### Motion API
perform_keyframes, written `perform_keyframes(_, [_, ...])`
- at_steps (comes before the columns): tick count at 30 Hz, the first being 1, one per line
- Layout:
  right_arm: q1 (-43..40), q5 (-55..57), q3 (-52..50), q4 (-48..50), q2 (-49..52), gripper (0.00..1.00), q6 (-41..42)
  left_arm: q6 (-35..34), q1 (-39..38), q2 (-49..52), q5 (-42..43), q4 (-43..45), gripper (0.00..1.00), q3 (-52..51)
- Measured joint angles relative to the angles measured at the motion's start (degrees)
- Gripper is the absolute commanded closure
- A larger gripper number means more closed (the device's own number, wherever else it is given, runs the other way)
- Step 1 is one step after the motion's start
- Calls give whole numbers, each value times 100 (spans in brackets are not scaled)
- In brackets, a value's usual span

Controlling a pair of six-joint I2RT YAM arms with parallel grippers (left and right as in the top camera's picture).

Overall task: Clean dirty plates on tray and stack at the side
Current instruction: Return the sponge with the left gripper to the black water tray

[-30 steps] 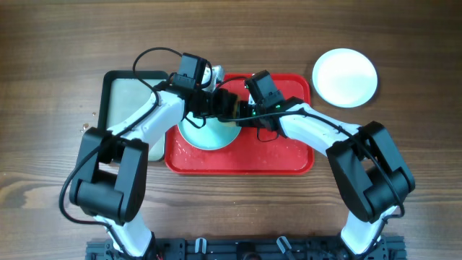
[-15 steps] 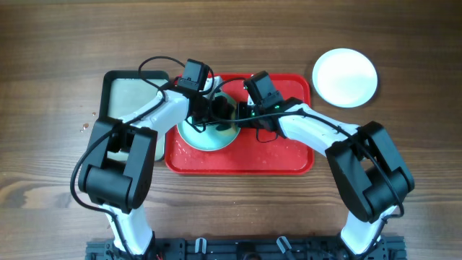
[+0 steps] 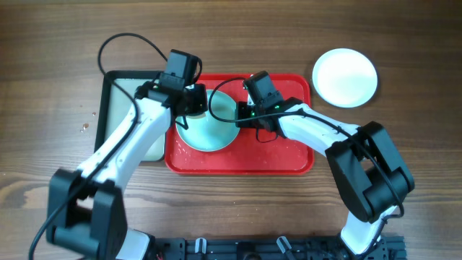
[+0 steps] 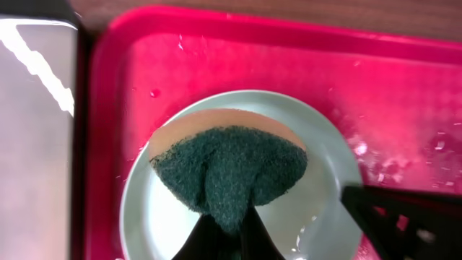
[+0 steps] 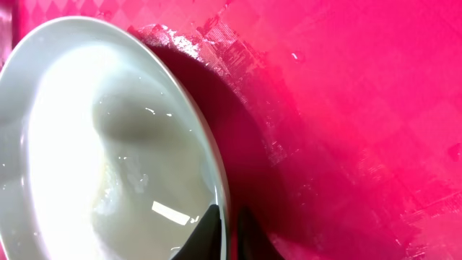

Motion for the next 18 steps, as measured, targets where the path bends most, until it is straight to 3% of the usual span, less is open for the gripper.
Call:
perform_keyframes(4, [0, 13, 0, -2, 0, 71, -44, -11, 358, -560, -90, -304, 96, 0])
perform_keyframes(11, [0, 26, 0, 0, 2, 81, -57, -90, 2402, -688, -428, -833, 96, -26])
perform_keyframes(13, [0, 70, 0, -2, 7, 82, -63, -90, 2752, -688, -472, -796, 96, -157])
perform_keyframes(15, [0, 155, 0, 0, 9, 96, -83, -90, 3008, -688, -479, -629, 96, -472])
perform_keyframes(18, [0, 181, 0, 37, 20, 96, -63, -90, 3073, -697, -487, 177, 96, -1207])
